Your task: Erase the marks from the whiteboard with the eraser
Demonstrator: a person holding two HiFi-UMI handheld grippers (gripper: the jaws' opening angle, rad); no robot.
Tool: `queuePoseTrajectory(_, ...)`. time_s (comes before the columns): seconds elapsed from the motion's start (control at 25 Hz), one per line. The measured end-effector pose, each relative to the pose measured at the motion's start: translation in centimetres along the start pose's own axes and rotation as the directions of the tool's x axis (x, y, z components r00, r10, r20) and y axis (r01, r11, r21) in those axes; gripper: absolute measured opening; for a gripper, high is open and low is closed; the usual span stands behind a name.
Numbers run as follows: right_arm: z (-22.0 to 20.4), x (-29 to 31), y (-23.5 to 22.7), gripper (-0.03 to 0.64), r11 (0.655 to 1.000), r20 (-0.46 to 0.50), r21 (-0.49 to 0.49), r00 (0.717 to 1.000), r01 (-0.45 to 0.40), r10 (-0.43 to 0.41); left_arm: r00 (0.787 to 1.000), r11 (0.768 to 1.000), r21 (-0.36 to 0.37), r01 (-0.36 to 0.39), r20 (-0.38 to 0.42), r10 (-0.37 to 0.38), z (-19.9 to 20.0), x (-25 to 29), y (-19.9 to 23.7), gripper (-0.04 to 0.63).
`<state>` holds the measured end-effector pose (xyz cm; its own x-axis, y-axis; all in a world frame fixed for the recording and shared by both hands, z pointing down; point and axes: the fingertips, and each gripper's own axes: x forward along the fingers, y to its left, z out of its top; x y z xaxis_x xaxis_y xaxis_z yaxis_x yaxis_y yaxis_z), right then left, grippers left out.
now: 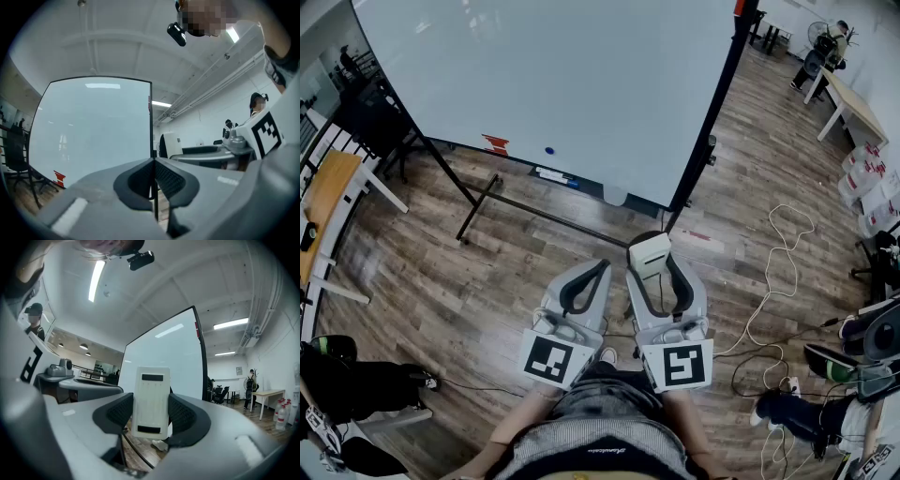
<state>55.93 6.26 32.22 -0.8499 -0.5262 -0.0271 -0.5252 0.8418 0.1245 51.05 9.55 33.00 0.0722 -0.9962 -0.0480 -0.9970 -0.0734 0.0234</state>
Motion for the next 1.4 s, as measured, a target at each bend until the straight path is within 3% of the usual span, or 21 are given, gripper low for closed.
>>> queuePoseTrajectory(0.56,-0.2,1.0,-2.0,0.239,0.999,-0.004,0.032,1.000,0.013,-0.012,0.999,0.999,-0.017,0.037,0.007,-0.037,0.0,2.3,-0.4,0.003)
queuePoseTrajectory(0.96,-0.6,6.5,-4.2,0.239,0.997,-0.008,0.013,0.998,0.070,-0.070,0.997,0.997,-0.030,0.073,0.021,-0.073,-0.2,6.4,4.3,0.003)
queuePoseTrajectory(1.16,-0.9,13.7,-6.3,0.239,0.992,-0.035,0.005,0.991,0.127,-0.127,0.988,0.987,-0.041,0.155,0.024,-0.154,0.0,12.3,9.7,0.003)
queuePoseTrajectory(1.4,-0.4,20.1,-8.3,0.239,0.979,-0.037,-0.007,0.978,0.205,-0.205,0.958,0.955,-0.069,0.288,0.018,-0.287,0.7,16.8,13.6,0.003)
